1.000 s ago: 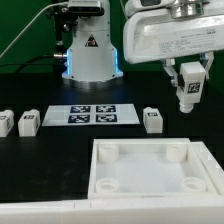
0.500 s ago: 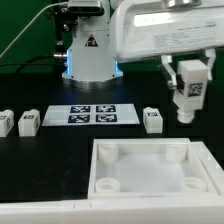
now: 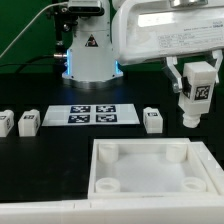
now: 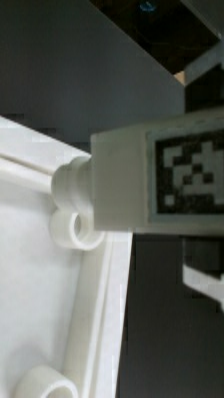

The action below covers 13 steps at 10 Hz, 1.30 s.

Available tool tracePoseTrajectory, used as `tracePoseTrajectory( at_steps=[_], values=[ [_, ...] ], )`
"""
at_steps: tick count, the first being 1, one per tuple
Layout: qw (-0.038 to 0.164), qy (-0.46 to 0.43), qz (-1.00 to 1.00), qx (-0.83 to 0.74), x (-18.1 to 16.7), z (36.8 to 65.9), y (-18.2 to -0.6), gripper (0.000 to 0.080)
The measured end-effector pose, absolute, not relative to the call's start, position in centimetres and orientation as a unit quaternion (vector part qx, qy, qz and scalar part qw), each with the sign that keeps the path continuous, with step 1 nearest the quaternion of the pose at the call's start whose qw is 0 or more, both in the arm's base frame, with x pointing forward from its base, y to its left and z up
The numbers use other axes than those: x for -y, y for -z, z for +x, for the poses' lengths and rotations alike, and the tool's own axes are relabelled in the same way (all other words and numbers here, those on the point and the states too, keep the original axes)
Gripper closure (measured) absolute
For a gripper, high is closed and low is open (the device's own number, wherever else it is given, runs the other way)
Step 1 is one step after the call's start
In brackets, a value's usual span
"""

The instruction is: Assemble one leg

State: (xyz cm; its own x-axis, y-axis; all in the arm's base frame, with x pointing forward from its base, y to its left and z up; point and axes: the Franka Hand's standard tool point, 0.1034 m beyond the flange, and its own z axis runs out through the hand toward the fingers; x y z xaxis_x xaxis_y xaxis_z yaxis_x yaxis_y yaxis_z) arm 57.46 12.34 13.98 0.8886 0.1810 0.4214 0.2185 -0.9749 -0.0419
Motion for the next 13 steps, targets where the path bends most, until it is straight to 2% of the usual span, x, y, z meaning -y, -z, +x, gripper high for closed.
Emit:
tracePoseTrajectory(
  at_steps=[2, 6, 8, 13],
  values=[
    [0.040, 0.234, -0.965, 0.109, -10.9, 59.0, -12.0, 0.0508],
    [0.037, 0.250, -0.962, 0.109, -9.3, 62.4, -10.7, 0.0508],
    [0.043, 0.244, -0.962, 0.112, -10.8, 62.5, -9.5, 0.0508],
    [0.046, 0.244, -0.962, 0.114, -11.6, 62.7, -8.4, 0.0508]
  ],
)
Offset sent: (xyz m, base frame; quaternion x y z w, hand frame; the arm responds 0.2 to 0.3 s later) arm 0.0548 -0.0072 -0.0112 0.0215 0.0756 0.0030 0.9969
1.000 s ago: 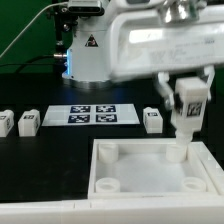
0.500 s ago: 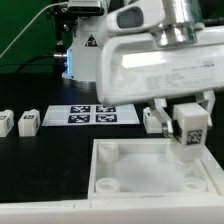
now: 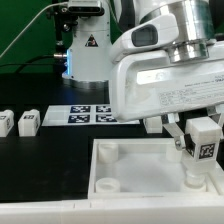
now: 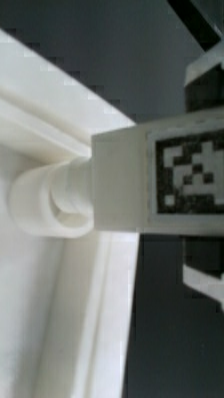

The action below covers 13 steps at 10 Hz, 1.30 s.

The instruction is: Assemble one leg

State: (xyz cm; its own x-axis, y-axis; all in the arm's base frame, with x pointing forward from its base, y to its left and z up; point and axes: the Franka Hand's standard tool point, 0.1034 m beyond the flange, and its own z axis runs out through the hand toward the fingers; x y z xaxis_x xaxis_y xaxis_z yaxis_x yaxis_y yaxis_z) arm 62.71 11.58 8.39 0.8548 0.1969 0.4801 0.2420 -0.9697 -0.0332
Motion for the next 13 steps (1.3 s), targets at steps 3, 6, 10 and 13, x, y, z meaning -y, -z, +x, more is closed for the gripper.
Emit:
tracePoseTrajectory(
  at_steps=[3, 6, 10, 13],
  values=[
    [0.046, 0.241, -0.963, 0.114, -11.5, 62.4, -7.4, 0.0508],
    [0.046, 0.246, -0.962, 0.113, -11.3, 62.4, -6.7, 0.0508],
    [0.046, 0.271, -0.955, 0.110, -11.4, 62.8, -6.7, 0.0508],
    [0.045, 0.271, -0.955, 0.110, -11.4, 62.8, -6.7, 0.0242]
  ],
)
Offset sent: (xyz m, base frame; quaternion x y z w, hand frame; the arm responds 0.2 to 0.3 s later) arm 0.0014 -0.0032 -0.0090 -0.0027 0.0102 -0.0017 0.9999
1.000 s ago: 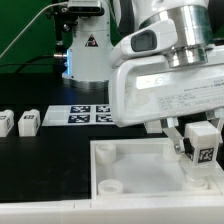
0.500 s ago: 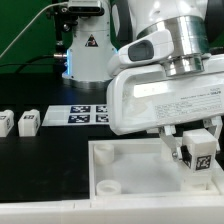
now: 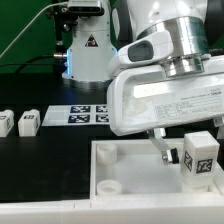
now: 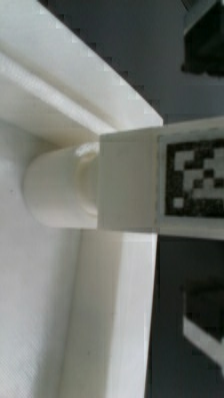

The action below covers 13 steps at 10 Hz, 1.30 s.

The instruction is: Assemble one leg

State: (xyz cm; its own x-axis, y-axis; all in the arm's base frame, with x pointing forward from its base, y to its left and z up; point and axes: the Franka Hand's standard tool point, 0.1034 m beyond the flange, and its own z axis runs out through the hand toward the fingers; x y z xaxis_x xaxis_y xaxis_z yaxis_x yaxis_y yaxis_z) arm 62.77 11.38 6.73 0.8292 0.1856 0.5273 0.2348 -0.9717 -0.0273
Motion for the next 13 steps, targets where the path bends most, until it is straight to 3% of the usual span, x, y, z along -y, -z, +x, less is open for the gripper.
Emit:
tracePoseTrajectory(
  at_steps=[1, 8, 9, 11, 13],
  values=[
    [0.045, 0.271, -0.955, 0.110, -11.4, 62.8, -6.7, 0.0169],
    [0.046, 0.268, -0.956, 0.110, -11.4, 62.7, -6.7, 0.0150],
    [0.047, 0.247, -0.961, 0.113, -11.5, 62.5, -6.6, 0.0150],
    [0.047, 0.226, -0.966, 0.115, -11.3, 63.2, -8.1, 0.0150],
    [0.053, 0.126, -0.983, 0.122, -11.7, 63.6, -8.7, 0.0150]
  ],
)
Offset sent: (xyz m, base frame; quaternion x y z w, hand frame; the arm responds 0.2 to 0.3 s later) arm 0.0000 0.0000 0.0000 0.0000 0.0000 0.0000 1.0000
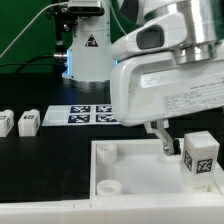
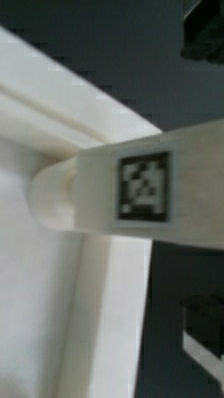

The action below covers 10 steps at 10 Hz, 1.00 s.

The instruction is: Assemble one leg

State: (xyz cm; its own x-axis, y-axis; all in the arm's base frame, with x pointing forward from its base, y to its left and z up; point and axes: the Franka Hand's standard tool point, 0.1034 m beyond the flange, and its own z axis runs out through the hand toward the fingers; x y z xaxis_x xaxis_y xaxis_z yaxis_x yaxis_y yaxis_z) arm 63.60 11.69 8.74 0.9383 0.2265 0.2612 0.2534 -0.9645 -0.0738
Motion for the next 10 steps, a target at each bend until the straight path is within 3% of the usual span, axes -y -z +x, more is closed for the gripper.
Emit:
tracePoseTrajectory(
  at_steps=[4, 10],
  values=[
    [0.064, -0.055, -0.987, 0.133, -11.7, 63.3, -7.8, 0.0150],
    [0.064, -0.065, -0.988, 0.123, -11.6, 63.9, -7.2, 0.0178]
  ],
)
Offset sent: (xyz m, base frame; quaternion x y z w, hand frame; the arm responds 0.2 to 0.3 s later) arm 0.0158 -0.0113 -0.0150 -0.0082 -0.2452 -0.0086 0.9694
